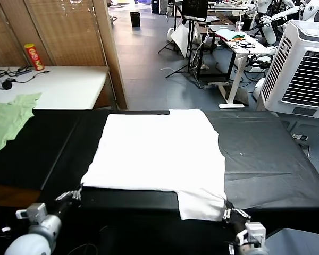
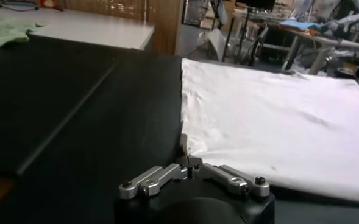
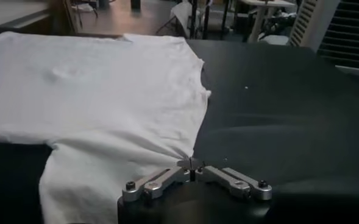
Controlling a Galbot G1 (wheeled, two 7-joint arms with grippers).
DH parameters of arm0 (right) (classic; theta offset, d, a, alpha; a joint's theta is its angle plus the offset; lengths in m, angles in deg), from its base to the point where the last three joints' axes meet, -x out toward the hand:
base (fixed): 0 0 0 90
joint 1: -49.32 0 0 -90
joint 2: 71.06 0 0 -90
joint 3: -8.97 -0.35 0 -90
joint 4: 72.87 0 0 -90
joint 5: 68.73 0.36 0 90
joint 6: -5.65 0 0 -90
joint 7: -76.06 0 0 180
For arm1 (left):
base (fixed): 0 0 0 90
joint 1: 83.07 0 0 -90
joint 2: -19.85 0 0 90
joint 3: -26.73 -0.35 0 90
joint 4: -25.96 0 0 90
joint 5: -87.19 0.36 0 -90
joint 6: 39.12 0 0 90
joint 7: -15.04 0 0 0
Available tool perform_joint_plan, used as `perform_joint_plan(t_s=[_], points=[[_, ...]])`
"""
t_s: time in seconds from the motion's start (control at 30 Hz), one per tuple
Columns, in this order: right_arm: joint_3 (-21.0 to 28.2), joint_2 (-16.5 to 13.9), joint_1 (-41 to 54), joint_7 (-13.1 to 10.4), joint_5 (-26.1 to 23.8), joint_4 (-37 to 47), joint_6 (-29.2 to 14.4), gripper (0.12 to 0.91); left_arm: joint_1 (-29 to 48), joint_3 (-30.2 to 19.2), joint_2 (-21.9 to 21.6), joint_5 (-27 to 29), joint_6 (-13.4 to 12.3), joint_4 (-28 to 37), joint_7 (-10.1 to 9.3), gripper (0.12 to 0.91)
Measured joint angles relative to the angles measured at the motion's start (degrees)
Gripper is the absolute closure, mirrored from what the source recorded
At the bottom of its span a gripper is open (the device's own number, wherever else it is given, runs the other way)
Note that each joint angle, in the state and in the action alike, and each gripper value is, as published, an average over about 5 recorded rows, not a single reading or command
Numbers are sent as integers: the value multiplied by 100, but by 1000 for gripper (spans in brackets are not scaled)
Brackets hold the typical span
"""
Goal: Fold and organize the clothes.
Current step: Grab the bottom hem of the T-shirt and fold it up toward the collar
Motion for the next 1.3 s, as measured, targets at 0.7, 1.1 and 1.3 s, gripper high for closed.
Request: perform_joint_plan(t_s=[0.7, 1.1, 1.3], points=[[452, -760, 3083, 172, 943, 2361, -965, 903, 1874, -615, 477, 695, -481, 769, 130, 904], [966, -658, 4331, 272, 685, 3874, -1151, 903, 2979, -1034, 477, 1305, -677, 1958, 184, 904], [1012, -590, 4643, 300, 696, 4248, -1179, 879, 3201, -1060, 512, 1494, -693, 2296, 119, 904]])
